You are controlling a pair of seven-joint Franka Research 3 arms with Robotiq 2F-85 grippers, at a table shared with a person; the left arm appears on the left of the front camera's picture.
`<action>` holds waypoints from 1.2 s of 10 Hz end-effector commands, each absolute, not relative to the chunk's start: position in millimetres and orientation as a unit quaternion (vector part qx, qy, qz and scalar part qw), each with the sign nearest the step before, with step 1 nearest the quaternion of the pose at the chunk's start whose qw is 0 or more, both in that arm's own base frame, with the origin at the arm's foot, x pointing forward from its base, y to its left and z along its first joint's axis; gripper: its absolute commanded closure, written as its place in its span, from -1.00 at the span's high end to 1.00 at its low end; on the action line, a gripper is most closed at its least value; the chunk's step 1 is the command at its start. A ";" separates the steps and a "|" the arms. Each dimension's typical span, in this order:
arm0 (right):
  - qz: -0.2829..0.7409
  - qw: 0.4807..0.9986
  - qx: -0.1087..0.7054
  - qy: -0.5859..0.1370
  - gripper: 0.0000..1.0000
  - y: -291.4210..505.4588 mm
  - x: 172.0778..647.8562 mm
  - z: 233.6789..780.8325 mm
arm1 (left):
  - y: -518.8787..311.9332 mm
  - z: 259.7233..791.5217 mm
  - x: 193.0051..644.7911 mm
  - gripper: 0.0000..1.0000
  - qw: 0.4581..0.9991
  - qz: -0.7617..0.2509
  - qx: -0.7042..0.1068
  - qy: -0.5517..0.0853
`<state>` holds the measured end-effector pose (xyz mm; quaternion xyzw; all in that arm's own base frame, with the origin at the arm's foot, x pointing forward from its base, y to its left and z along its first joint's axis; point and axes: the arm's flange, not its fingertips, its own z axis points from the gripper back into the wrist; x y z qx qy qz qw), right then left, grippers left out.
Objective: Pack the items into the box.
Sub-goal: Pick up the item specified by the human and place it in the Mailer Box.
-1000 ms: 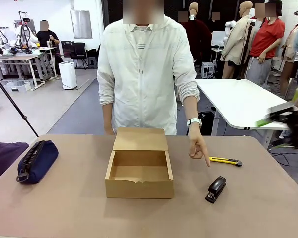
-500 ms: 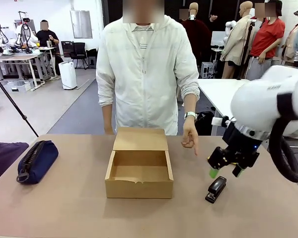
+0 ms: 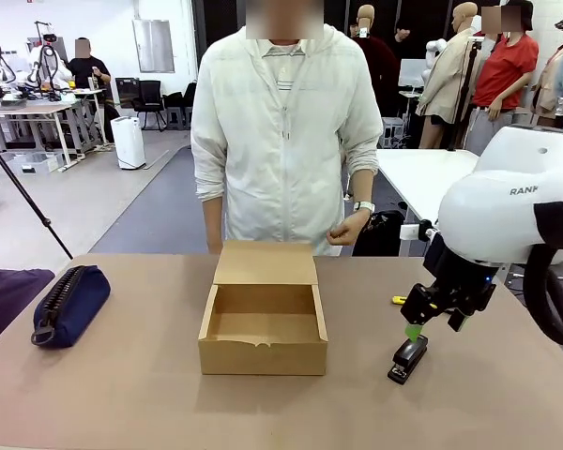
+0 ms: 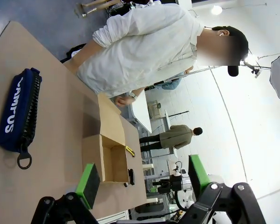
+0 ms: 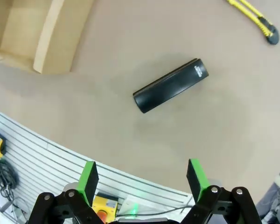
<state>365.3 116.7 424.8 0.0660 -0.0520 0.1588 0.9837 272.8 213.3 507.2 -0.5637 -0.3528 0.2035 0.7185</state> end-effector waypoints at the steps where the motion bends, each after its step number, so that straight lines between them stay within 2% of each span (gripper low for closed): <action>1: 0.049 0.997 -0.042 -0.044 1.00 125.5 369.5 414.0 | 214.6 507.3 274.3 1.00 0.713 0.196 -0.568 -0.362; 4: -0.046 0.994 -0.067 -0.069 1.00 132.0 397.6 384.1 | 214.6 507.3 274.3 1.00 0.713 0.196 -0.568 -0.362; 9: -0.039 0.997 -0.010 -0.070 1.00 121.5 413.1 365.0 | 214.6 507.3 274.3 1.00 0.713 0.196 -0.568 -0.362; 12: -0.032 0.997 -0.007 -0.068 1.00 125.1 417.8 357.6 | 214.6 507.3 274.3 1.00 0.713 0.196 -0.568 -0.362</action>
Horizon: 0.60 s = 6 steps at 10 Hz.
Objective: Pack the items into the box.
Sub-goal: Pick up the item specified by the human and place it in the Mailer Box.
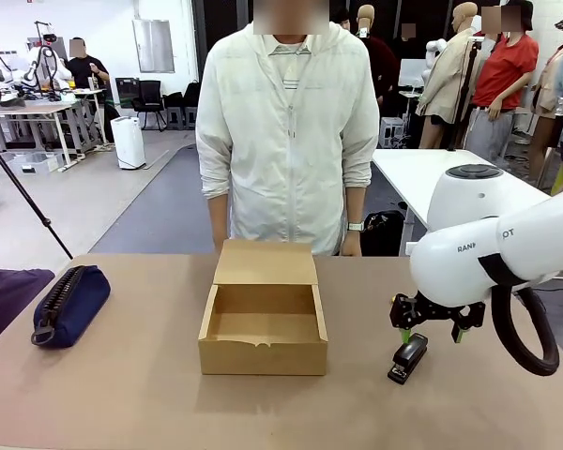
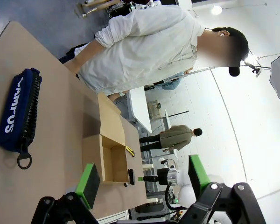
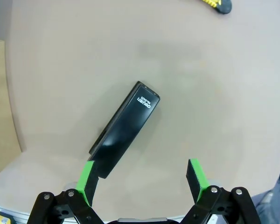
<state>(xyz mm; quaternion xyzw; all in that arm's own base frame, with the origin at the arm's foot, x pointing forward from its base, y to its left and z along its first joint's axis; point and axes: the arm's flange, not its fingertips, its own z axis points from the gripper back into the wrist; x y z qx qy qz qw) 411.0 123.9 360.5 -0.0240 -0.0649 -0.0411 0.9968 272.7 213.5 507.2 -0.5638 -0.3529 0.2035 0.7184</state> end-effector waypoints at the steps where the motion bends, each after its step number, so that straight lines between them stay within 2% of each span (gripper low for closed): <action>1: -0.037 0.997 -0.012 -0.073 1.00 126.4 419.3 356.6 | 214.6 507.3 274.3 1.00 0.713 0.196 -0.568 -0.362; 3: -0.047 0.996 0.007 -0.079 1.00 128.7 422.1 354.1 | 214.6 507.3 274.3 1.00 0.713 0.196 -0.568 -0.362; 4: -0.171 0.982 0.004 -0.079 1.00 131.1 426.4 349.9 | 214.6 507.3 274.3 1.00 0.713 0.196 -0.568 -0.362; 6: -0.296 0.952 -0.026 -0.077 1.00 136.1 424.0 340.0 | 214.6 507.3 274.3 1.00 0.713 0.196 -0.568 -0.362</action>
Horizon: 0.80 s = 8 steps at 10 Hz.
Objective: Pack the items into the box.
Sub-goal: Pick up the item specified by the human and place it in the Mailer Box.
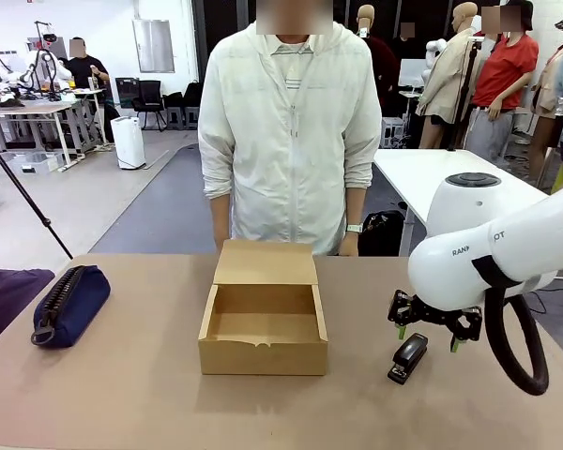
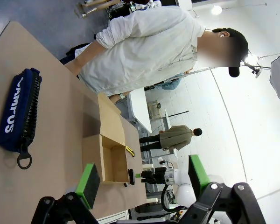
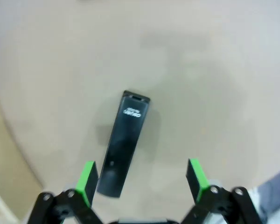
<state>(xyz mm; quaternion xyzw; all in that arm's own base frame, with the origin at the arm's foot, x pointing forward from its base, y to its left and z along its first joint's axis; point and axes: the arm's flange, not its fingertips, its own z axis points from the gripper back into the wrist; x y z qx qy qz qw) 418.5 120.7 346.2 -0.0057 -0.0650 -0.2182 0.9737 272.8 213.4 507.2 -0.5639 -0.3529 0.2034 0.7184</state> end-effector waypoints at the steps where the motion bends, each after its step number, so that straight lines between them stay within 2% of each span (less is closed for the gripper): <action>1: -0.330 0.940 -0.042 -0.077 1.00 135.6 423.1 336.8 | 214.6 507.3 274.3 1.00 0.713 0.196 -0.568 -0.362; 3: -0.339 0.937 0.005 -0.080 1.00 140.3 423.3 335.3 | 214.6 507.3 274.3 1.00 0.713 0.196 -0.568 -0.362; 4: -0.323 0.945 0.018 -0.045 1.00 141.7 421.5 333.4 | 214.6 507.3 274.3 1.00 0.713 0.196 -0.568 -0.362; 6: -0.341 0.938 -0.008 -0.069 1.00 127.7 417.5 338.8 | 214.6 507.3 274.3 1.00 0.713 0.196 -0.568 -0.362; 8: -0.348 0.937 -0.012 -0.030 1.00 137.4 418.8 326.9 | 214.6 507.3 274.3 1.00 0.713 0.196 -0.568 -0.362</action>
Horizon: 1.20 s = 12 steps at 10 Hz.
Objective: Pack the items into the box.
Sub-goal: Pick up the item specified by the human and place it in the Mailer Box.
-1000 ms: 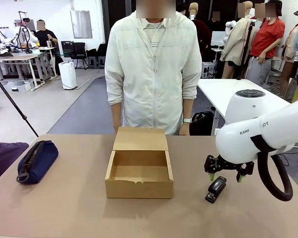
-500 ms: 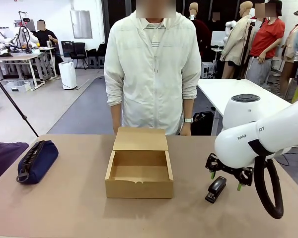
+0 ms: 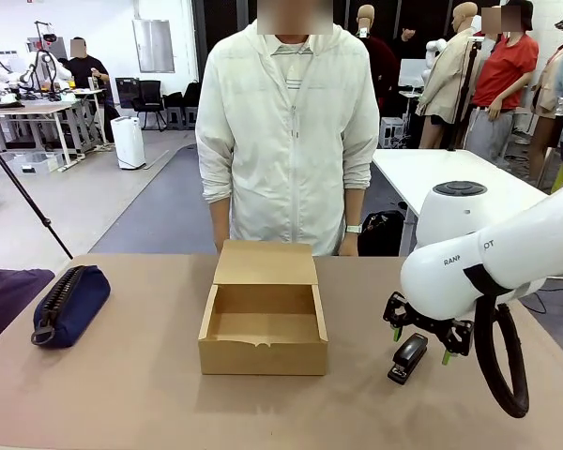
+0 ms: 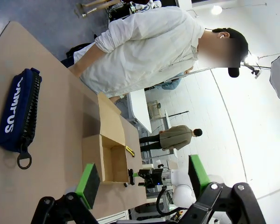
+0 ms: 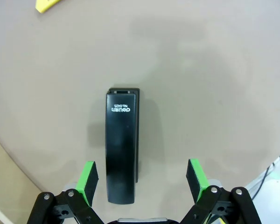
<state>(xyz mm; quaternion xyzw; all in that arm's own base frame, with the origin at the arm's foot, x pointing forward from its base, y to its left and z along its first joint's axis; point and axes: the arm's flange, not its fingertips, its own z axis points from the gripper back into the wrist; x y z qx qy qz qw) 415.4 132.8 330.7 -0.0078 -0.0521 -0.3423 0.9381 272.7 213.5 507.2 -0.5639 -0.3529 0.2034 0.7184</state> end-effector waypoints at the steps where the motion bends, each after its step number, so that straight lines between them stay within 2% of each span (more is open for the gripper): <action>1: -0.360 0.933 -0.008 -0.020 1.00 138.8 423.2 320.4 | 214.6 507.3 274.3 1.00 0.713 0.196 -0.568 -0.362; 5: -0.389 0.920 0.037 -0.012 1.00 136.9 436.6 306.8 | 214.6 507.3 274.3 1.00 0.713 0.196 -0.568 -0.362; 6: -0.393 0.919 0.038 -0.008 0.19 136.7 436.2 307.0 | 214.6 507.3 274.3 1.00 0.713 0.196 -0.568 -0.362; 7: -0.395 0.918 0.039 0.013 -0.95 136.6 437.6 304.8 | 214.6 507.3 274.3 1.00 0.713 0.196 -0.568 -0.362; 12: -0.399 0.916 0.032 0.010 -1.00 136.5 436.9 307.1 | 214.6 507.3 274.3 1.00 0.713 0.196 -0.568 -0.362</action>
